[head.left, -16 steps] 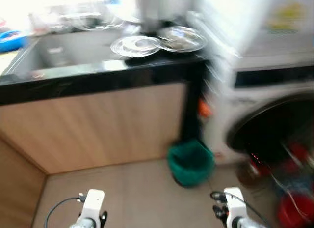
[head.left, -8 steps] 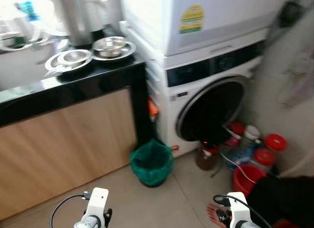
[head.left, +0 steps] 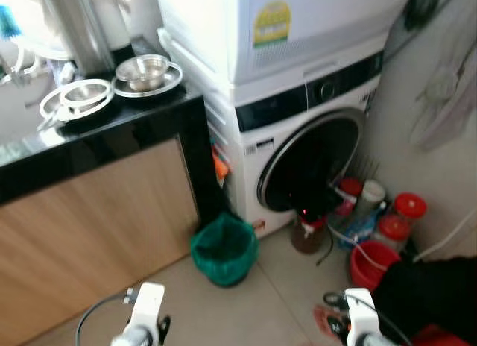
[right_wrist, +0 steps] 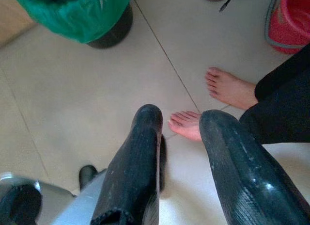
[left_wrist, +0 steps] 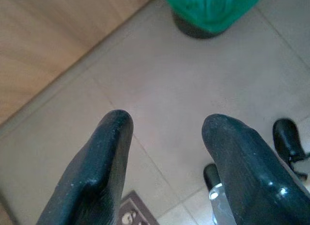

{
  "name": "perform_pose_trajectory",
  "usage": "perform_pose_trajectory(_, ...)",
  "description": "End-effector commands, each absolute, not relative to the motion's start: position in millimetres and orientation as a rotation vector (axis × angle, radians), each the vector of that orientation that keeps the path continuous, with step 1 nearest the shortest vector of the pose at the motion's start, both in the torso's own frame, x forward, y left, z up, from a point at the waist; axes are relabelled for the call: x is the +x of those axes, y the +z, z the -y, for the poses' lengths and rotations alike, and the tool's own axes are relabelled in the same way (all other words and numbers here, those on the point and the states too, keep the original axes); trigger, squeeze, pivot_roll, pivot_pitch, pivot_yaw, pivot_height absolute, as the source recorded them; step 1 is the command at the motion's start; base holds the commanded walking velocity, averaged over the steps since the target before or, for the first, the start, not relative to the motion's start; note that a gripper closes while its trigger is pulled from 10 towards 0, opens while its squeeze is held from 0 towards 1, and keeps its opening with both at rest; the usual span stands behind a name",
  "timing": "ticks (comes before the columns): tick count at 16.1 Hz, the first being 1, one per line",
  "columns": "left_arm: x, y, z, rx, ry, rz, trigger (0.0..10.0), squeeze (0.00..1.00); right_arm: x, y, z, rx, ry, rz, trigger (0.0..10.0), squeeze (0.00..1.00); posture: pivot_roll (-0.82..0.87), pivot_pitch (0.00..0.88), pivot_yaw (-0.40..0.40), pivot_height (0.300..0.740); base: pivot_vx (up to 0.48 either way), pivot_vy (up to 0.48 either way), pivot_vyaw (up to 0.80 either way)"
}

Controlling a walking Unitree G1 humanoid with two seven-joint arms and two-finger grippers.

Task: Kitchen organization

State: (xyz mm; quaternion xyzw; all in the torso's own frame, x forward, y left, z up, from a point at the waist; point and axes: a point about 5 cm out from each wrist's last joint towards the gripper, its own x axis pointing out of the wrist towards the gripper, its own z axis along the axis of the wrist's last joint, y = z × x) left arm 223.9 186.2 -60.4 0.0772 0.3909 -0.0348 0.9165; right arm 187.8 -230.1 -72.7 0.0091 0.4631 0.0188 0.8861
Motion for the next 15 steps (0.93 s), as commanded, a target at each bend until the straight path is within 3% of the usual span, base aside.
perform_pose_trajectory(1, 217.5, -63.5, -192.9, 0.203, -0.08, -0.827, 10.0, 0.0, 190.7, -72.5, 224.7, 0.033, 0.045, -0.956, 10.0, 0.0, -0.08, 0.0, 0.088, 0.74, 0.0, 0.0, -0.64)
perform_pose_trajectory(3, 218.9, -62.9, -190.8, 0.207, -0.087, -0.824, 10.0, 0.0, 191.3, -72.2, 224.6, 0.033, 0.043, -0.952, 10.0, 0.0, -0.07, 0.0, 0.091, 0.74, 0.0, -0.33, -0.64)
perform_pose_trajectory(10, 220.8, -60.9, -193.5, 0.198, -0.079, -0.805, 10.0, 0.0, 191.9, -72.1, 223.9, 0.035, 0.037, -0.947, 10.0, 0.0, -0.07, 0.0, 0.097, 0.74, 0.0, 0.0, -0.64)
perform_pose_trajectory(15, 224.8, -58.3, -190.9, 0.187, -0.091, -0.783, 10.0, 0.0, 191.7, -72.1, 224.2, 0.043, 0.025, -0.936, 10.0, 0.0, -0.08, 0.0, 0.1, 0.74, 0.0, 0.0, 0.0)
